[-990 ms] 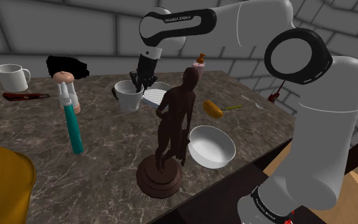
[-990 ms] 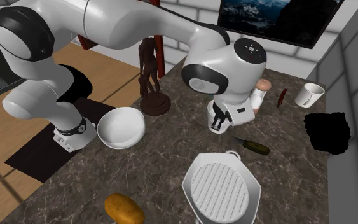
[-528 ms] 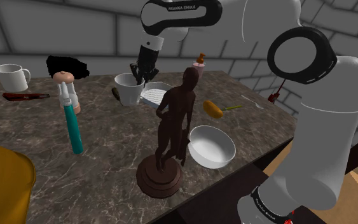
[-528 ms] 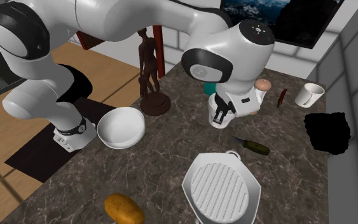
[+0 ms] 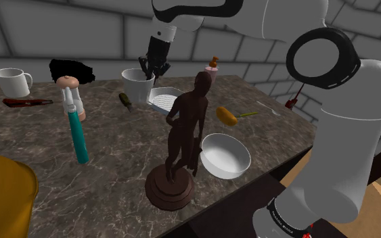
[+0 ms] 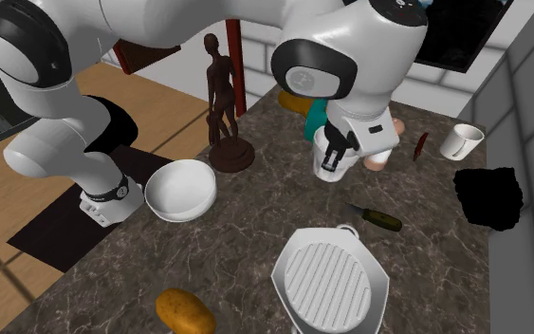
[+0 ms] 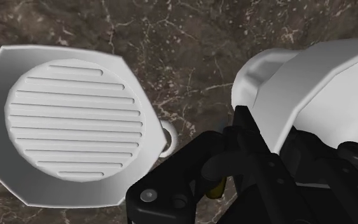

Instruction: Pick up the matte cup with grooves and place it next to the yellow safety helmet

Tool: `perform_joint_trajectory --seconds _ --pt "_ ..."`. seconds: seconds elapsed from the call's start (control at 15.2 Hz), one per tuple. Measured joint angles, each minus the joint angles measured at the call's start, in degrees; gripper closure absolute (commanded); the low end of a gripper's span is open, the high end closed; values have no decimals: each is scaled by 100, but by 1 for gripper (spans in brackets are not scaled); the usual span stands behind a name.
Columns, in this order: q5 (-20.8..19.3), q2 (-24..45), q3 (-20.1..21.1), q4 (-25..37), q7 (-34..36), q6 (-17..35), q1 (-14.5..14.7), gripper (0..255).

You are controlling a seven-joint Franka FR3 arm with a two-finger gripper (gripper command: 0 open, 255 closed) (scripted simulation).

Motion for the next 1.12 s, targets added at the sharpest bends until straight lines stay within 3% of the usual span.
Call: perform_joint_trajectory --seconds 1.12 --pt "-38 126 24 1432 301 -1274 25 255"
